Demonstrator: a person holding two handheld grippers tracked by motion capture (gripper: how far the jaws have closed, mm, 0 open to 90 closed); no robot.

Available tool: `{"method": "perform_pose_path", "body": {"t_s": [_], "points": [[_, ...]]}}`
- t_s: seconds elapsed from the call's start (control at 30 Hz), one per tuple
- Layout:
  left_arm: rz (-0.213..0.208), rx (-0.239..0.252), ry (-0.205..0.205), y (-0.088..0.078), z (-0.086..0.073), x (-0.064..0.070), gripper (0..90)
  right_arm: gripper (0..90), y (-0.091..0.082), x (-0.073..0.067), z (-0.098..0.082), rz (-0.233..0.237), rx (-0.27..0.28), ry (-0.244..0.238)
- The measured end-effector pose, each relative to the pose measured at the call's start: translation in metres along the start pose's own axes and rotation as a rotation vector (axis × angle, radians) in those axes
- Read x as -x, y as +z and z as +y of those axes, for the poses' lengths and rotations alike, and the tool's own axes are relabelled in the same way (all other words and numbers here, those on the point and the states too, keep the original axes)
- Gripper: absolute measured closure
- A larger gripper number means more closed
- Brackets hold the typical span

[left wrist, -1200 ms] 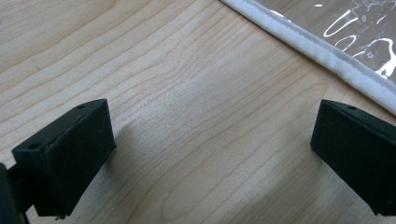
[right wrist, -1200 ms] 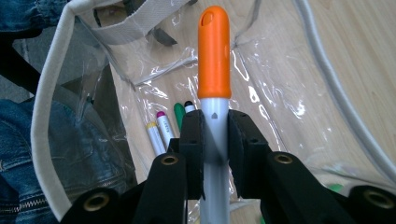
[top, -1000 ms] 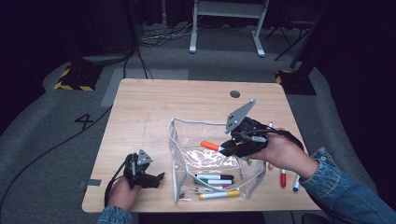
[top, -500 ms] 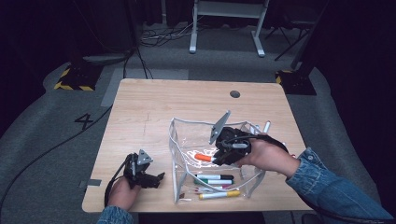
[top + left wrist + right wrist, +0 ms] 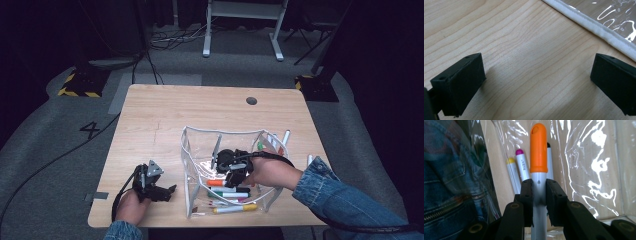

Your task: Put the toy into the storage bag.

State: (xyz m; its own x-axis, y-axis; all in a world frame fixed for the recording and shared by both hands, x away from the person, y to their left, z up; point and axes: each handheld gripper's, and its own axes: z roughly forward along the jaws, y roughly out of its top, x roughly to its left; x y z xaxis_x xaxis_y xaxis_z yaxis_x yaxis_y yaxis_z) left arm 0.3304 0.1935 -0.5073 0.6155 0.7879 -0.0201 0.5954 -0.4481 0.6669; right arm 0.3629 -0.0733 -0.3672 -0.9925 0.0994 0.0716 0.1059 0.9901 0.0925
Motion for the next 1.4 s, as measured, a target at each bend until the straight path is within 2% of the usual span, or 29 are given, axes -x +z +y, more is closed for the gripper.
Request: {"method": "perform_pose_path", "body": {"t_s": [0.07, 0.23, 0.4, 0.5, 0.67, 1.0, 1.17, 1.4], "points": [[-0.001, 0.000, -0.002, 0.000, 0.000, 0.000, 0.0, 76.8, 0.005, -0.001, 0.002, -0.004, -0.034, -0.006], [-0.001, 0.000, -0.001, 0.000, 0.000, 0.000, 0.0, 76.7, 0.015, -0.001, 0.005, 0.026, -0.093, -0.019], [-0.002, 0.000, -0.004, 0.000, 0.000, 0.000, 0.0, 76.5, 0.025, -0.004, 0.007, 0.031, -0.132, -0.041], [-0.002, 0.000, -0.006, 0.000, 0.000, 0.000, 0.0, 74.2, 0.025, -0.005, 0.008, 0.025, -0.131, -0.042], [-0.001, 0.000, -0.001, 0.000, 0.000, 0.000, 0.0, 62.2, 0.015, -0.004, 0.007, 0.008, -0.064, -0.010], [0.000, 0.000, 0.000, 0.000, 0.000, 0.000, 0.0, 52.6, -0.030, -0.005, -0.007, -0.032, 0.134, 0.026], [-0.001, -0.002, -0.005, 0.000, 0.000, 0.000, 0.0, 50.5, -0.058, -0.006, -0.025, -0.061, 0.248, 0.051], [0.004, 0.000, 0.007, -0.002, -0.002, -0.002, 0.0, 50.4, -0.090, -0.002, -0.062, -0.137, 0.362, 0.095]]}}
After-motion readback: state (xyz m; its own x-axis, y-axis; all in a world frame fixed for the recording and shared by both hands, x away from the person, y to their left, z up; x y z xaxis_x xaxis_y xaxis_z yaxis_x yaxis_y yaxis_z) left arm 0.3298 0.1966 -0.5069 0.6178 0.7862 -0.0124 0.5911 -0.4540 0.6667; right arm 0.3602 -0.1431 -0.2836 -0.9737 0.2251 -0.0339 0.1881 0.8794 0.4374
